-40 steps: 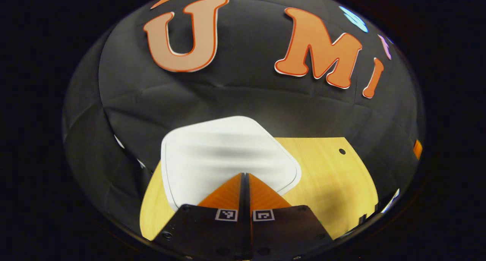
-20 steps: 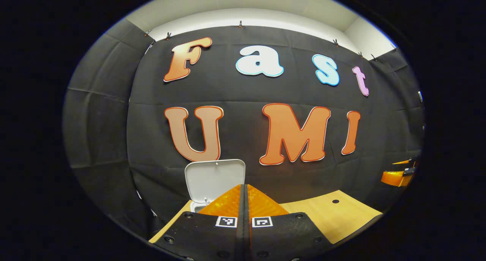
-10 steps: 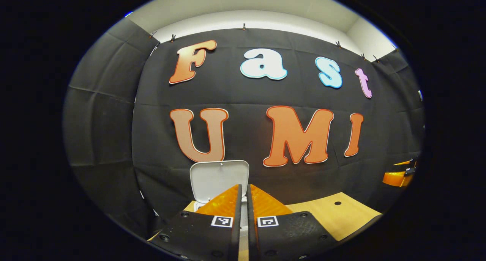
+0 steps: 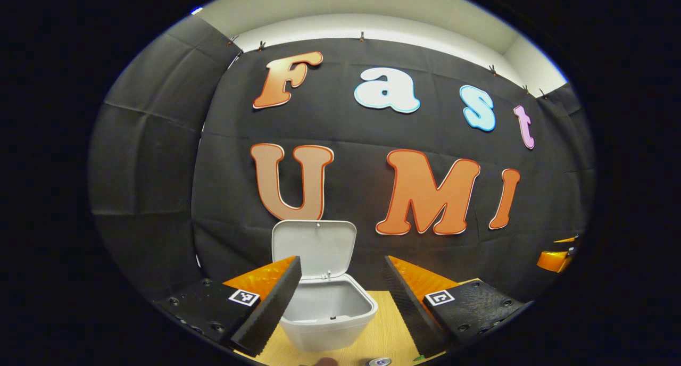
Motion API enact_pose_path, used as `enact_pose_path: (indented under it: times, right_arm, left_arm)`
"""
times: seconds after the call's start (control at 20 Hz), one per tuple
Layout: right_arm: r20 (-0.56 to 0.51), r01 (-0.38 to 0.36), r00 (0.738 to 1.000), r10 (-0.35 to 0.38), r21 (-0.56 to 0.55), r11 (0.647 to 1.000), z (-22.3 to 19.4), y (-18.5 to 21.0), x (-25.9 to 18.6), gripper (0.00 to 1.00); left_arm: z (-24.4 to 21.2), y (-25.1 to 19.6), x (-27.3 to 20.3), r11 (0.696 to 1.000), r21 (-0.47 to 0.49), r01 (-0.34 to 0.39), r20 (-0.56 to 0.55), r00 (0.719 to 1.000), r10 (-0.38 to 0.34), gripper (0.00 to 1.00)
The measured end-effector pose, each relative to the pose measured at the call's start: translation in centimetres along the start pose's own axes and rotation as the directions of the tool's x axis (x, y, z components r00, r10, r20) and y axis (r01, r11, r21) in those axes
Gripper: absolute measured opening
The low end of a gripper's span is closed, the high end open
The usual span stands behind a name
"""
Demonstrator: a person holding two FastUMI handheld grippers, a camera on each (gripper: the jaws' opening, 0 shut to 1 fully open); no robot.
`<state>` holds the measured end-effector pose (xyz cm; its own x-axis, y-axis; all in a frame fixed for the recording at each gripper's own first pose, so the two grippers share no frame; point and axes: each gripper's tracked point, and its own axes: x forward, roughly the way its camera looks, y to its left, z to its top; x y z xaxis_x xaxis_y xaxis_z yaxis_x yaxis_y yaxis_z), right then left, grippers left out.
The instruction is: Press the lid of the desktop garbage bin to open it, pick up the crumpled paper on the desktop and throw it into the bin, then pick up the pop can on the desktop and drop it into the bin, and finally close the garbage bin lid.
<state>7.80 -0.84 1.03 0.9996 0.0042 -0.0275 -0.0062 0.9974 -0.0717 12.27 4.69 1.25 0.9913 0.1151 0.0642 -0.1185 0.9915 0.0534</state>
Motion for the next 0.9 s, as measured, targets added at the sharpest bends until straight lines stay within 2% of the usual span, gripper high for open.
enact_pose_path:
  times: [0.25, 0.45, 0.7, 0.9]
  right_arm:
    - [-0.022, -0.014, 1.0, 0.013, -0.017, 1.0, -0.9, 0.6, 0.3, 0.95]
    - [-0.07, -0.026, 0.997, 0.024, -0.028, 0.999, -3.1, 1.0, 0.9, 0.95]
    - [-0.201, -0.036, 0.979, 0.021, -0.068, 0.997, -8.9, 1.7, 2.6, 0.95]
    - [-0.338, -0.043, 0.941, 0.007, -0.101, 0.994, -15.4, 2.3, 4.2, 0.95]
  left_arm:
    - [0.7, 0.6, -0.3, 1.0, 0.029, -0.009, 0.026, 1.0, 0.008, 0.95]
    - [-0.1, 0.3, -0.5, 1.0, 0.007, 0.011, 0.013, 1.0, -0.011, 0.95]
    - [-0.5, 1.0, -0.7, 0.998, 0.059, 0.005, 0.025, 1.0, -0.007, 0.95]
    - [-1.4, 1.7, -0.5, 0.996, 0.084, 0.004, 0.018, 1.0, -0.006, 0.95]
